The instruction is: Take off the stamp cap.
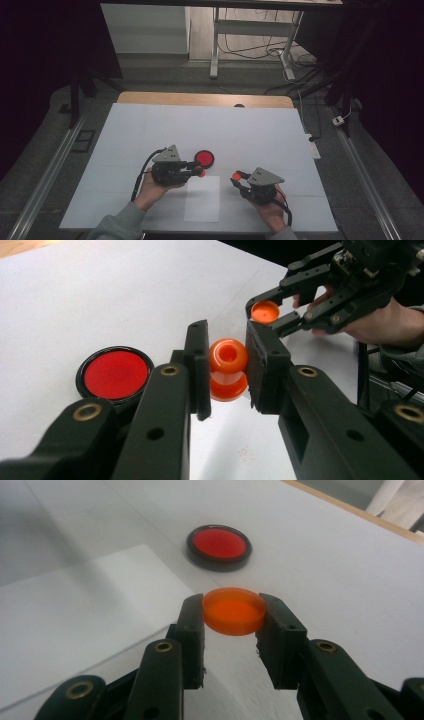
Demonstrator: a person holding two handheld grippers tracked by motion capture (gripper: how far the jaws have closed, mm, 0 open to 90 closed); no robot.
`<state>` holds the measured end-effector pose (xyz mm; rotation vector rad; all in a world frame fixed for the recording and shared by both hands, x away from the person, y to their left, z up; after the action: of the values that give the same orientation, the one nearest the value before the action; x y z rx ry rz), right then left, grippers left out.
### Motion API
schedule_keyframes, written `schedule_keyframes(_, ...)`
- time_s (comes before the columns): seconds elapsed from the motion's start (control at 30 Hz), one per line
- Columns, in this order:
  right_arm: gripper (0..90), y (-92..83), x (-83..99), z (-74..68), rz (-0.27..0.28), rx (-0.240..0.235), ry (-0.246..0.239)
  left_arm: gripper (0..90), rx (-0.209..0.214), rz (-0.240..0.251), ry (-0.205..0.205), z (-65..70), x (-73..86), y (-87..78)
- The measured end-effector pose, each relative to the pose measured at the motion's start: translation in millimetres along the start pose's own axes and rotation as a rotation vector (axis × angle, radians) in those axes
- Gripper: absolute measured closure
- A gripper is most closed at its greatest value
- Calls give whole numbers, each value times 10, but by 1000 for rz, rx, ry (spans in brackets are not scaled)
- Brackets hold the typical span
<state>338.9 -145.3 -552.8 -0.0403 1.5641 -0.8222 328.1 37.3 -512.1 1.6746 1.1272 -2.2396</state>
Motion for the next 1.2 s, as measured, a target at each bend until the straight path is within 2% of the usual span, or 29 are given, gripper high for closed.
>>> schedule_keyframes(0.3,643,-285,110,141,12,51,37,729,-3,1,-4,-32,0,-8)
schedule_keyframes(0.7,643,-572,294,302,8,113,82,729,-18,10,-7,-90,-5,-15)
schedule_keyframes(0.9,643,-644,324,384,21,130,99,729,-43,17,-9,-166,-14,-31)
schedule_keyframes(1.2,642,-648,325,427,21,134,102,728,-70,32,-6,-213,-56,-58)
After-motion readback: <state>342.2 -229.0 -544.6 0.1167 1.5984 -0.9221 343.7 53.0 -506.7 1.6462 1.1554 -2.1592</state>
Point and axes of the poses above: each handheld gripper's, and its own axes: y roughly forward along the jaws, x roughly out of its underside, z roughly to its right, the point moved 9 cm from there along y, roughly forward along the jaws, and after that the axes turned 10 degrees about -x, right-handed, at the moved point
